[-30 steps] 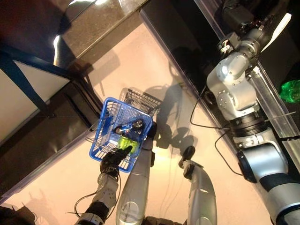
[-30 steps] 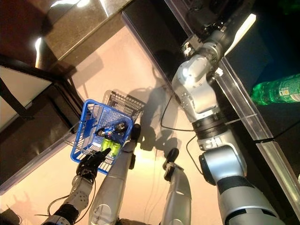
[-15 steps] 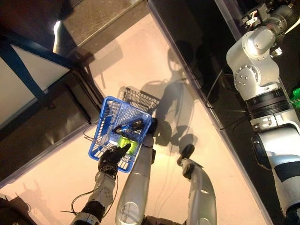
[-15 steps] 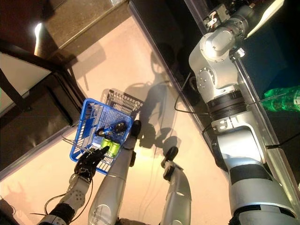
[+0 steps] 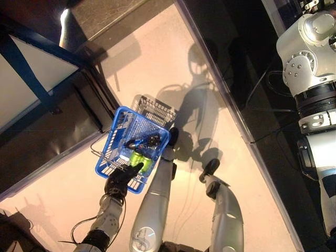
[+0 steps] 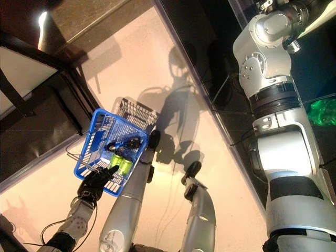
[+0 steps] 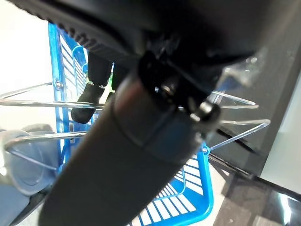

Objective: Pick up the drink and place into the basket.

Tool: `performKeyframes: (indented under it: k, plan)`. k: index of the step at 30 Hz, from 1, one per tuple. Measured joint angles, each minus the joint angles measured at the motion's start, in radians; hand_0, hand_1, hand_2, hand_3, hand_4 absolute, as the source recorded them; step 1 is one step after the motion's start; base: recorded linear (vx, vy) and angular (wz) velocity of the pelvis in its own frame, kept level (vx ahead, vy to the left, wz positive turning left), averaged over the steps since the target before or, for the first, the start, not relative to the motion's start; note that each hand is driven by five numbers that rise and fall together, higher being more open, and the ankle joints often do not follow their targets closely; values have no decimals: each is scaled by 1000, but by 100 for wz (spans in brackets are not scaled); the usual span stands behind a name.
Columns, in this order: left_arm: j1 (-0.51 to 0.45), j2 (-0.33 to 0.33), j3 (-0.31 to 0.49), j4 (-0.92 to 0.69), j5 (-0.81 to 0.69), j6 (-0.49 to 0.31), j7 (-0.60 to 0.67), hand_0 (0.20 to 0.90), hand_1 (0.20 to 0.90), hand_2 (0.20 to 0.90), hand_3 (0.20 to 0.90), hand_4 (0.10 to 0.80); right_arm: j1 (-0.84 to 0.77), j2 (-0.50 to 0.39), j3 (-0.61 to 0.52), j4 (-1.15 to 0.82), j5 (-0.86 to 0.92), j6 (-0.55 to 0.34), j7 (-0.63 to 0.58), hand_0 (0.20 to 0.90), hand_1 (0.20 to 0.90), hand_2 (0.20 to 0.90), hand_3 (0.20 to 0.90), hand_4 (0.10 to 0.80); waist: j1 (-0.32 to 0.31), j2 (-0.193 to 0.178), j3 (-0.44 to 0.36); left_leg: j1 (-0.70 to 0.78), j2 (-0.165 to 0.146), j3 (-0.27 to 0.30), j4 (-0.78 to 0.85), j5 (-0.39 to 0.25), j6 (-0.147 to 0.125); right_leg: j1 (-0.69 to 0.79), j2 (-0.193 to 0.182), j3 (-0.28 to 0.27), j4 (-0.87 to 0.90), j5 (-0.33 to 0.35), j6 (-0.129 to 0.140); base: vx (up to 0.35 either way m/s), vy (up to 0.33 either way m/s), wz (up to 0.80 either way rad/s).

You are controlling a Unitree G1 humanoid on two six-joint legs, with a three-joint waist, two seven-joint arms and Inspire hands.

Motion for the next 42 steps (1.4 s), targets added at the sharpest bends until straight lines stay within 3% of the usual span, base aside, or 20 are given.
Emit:
performKeyframes:
  k: [11,23,31,35,42]
  plan:
    - [11,4,1,-3,0,0,-5,300,300,300,200,100,1,21,0,-14,-17,14,8,300,300,300,200,100,1,0,0,3,-1,1,16,0,1,2,-4,2,18,2,1,-49,-21,0]
    - [22,1,5,-2,1,7,-25,300,300,300,200,100,122,53,3,-424,-253,123,8,300,300,300,200,100,-1,0,0,76,-12,3,-4,2,1,63,-14,4,27,-5,2,-56,-12,2]
    - [31,-13,9,46,2,24,-27,300,300,300,200,100,161,70,9,-457,-336,187,28,300,300,300,200,100,2,0,0,138,-31,-1,-30,2,0,115,-34,3,34,-20,11,-42,-17,6]
    - [33,-23,23,62,5,25,-29,300,300,300,200,100,243,81,1,-557,-336,189,61,300,300,300,200,100,2,0,0,174,-38,-3,-44,4,-3,150,-37,0,27,-27,14,-30,-3,6]
    - [37,-56,35,56,34,15,-69,300,300,300,200,100,426,177,-33,-650,-336,197,159,300,300,300,200,100,2,0,0,252,-50,-3,-80,4,-1,220,-40,-4,11,-40,19,-40,37,4]
